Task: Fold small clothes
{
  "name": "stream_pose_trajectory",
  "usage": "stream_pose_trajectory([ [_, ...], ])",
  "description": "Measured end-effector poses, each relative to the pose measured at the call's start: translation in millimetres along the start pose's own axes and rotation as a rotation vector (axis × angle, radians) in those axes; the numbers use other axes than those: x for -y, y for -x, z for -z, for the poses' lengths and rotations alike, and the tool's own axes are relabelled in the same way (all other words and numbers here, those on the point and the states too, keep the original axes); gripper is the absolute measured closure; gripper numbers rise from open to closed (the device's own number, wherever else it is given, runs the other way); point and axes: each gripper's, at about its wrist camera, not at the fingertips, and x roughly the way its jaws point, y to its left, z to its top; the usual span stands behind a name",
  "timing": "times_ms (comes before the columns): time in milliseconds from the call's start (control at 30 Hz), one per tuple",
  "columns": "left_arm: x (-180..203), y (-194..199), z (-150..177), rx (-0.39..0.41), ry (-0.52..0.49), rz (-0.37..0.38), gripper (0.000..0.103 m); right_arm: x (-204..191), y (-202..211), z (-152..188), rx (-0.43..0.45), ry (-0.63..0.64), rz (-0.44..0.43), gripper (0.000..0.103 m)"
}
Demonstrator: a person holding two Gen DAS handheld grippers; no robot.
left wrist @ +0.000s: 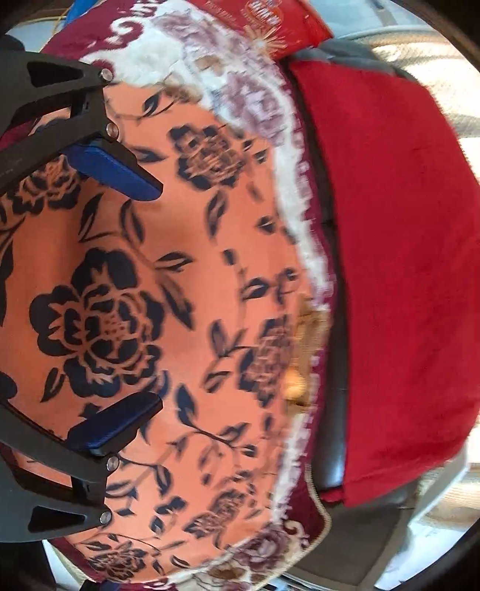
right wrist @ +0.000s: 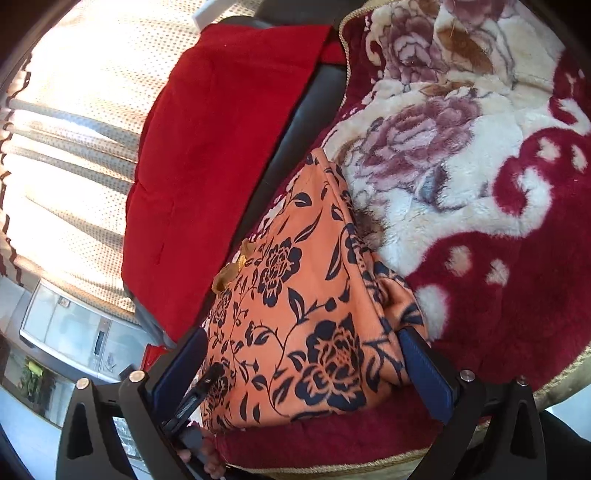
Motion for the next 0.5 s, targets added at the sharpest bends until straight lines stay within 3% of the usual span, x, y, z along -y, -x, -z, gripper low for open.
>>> stream_pose_trajectory([
  [100,-4.3,1.9,2.3,0.032,0.004,-0.024,0.000,-11.7,-5.0,-2.2,0.006,0.023,-0.005,0.002],
  [167,-6.4,-23.3,7.4,-0.073,-0.005,-0.009,0.000,-18.3,-12.0,-2.9,0.002,0.055,0.012,0.002],
  [200,-8.4,-29.7,9.6,-0.084,-0.001,0.011,0.000,-18.0,-18.3,-3.6,-0.009,0.059,0.031,0.003],
  [333,-13.8,-20.8,-1.3,-0.062,0.012,0.011,0.000,-1.4,-35.5,-6.3,-0.034,-0.006,0.099,0.025],
  [433,-21.4,-6.2,-10.6,0.030,0.060,-0.012,0.000,-1.3,-34.9,-6.3,-0.027,-0.010,0.105,0.026],
  [500,-22.3,-13.1,-13.4,0.012,0.073,0.007,0.000,0.3,-34.0,-6.5,-0.023,-0.028,0.106,0.025],
])
